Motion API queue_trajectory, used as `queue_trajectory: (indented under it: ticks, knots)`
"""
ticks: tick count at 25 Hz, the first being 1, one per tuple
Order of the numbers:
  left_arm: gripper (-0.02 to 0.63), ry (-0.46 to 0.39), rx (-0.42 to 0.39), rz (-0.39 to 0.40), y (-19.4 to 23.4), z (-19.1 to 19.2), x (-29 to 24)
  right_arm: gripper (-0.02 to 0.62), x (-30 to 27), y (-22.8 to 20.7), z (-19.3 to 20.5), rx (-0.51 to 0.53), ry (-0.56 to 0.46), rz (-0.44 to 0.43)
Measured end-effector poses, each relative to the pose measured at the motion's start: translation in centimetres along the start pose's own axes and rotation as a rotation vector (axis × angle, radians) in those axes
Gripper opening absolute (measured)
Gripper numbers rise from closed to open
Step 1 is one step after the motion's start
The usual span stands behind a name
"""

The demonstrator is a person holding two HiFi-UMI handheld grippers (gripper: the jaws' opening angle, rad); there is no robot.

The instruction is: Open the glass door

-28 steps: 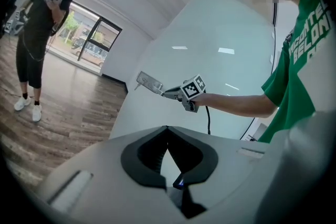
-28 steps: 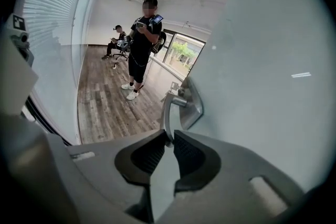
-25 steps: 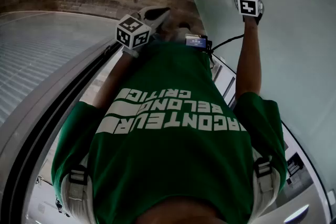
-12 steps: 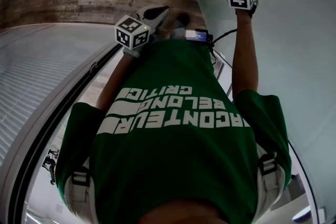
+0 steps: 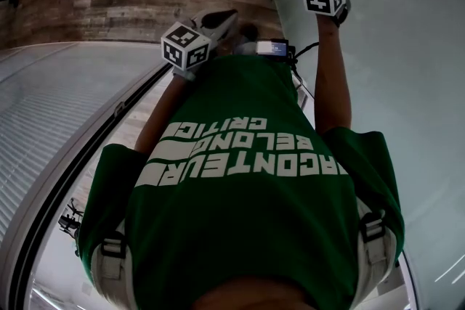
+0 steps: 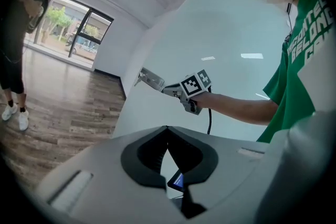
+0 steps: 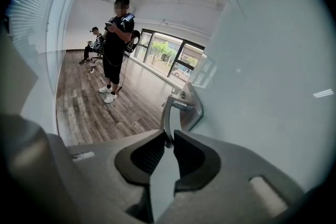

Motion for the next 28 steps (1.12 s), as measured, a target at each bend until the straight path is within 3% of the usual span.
queue_trajectory:
  ticks: [6, 11, 28]
  knots:
    - [0.009, -0.023, 0.035, -0.032, -1.4, 1.1, -2.7, 0.037, -0.2, -2.9, 3.6, -0.031, 0.022, 0.053]
    - [0.009, -0.040, 0.035, -0.055, -1.1, -0.9, -3.7, 0.037, -1.0, -5.1, 2.5, -0.050, 0.020, 0.080]
    - [0.009, -0.031, -0.019, 0.057, -2.3, -2.0, -9.3, 0.034, -2.2, -10.3, 6.3, -0.068, 0.049, 0.203]
Point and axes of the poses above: the fingertips, and each gripper's own axes: x backward along the fingers, y to its left, z out of its underside, the point moved 8 cm from there along x, backward along the fingers, and after that the axes turned 7 degrees about -z, right-handed, at the moved point
